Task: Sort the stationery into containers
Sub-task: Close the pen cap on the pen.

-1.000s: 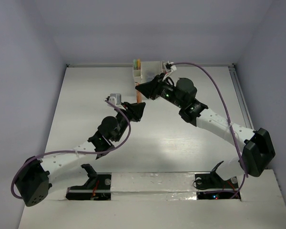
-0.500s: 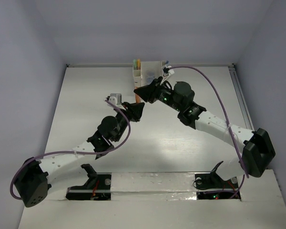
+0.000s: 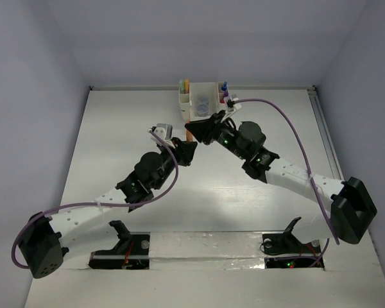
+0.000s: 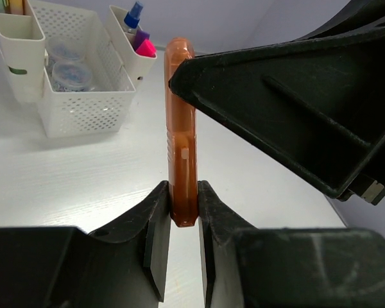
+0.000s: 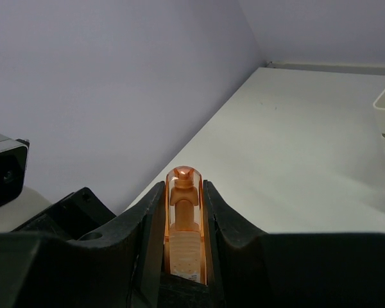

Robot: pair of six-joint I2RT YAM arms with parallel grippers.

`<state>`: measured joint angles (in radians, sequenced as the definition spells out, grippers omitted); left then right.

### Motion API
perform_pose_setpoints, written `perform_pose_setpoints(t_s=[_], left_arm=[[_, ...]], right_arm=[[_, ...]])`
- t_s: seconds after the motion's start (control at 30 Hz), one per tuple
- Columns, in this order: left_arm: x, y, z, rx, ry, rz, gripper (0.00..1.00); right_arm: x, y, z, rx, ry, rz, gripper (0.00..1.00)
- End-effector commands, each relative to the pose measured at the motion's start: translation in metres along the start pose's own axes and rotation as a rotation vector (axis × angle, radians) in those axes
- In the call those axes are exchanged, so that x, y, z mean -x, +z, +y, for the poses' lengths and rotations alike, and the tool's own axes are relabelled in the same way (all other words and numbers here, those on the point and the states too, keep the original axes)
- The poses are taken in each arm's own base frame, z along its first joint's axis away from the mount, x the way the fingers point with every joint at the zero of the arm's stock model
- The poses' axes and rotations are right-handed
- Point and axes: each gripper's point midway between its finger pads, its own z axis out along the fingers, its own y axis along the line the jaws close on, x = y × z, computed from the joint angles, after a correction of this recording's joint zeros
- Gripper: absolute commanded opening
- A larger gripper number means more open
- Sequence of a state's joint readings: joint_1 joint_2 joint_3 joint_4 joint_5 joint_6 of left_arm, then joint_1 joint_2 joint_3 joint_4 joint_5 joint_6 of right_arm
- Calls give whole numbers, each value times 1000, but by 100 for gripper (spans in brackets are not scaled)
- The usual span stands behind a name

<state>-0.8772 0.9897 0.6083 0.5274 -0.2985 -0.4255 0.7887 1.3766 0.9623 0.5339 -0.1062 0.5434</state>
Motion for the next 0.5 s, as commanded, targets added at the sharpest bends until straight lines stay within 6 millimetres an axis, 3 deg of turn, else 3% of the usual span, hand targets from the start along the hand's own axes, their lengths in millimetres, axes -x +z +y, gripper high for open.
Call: perform_pose_setpoints(t_s=[0.0, 0.17, 0.47], left_arm=[[152, -16, -47, -112, -112, -423, 0], [165, -14, -51, -117, -81, -426, 0], [196, -14, -66, -149, -55, -463, 0]], right_arm=[[-99, -27, -14, -49, 23, 291, 0], [-135, -43, -28, -90, 40, 366, 0], [-176, -66, -37, -119, 82, 446, 0]])
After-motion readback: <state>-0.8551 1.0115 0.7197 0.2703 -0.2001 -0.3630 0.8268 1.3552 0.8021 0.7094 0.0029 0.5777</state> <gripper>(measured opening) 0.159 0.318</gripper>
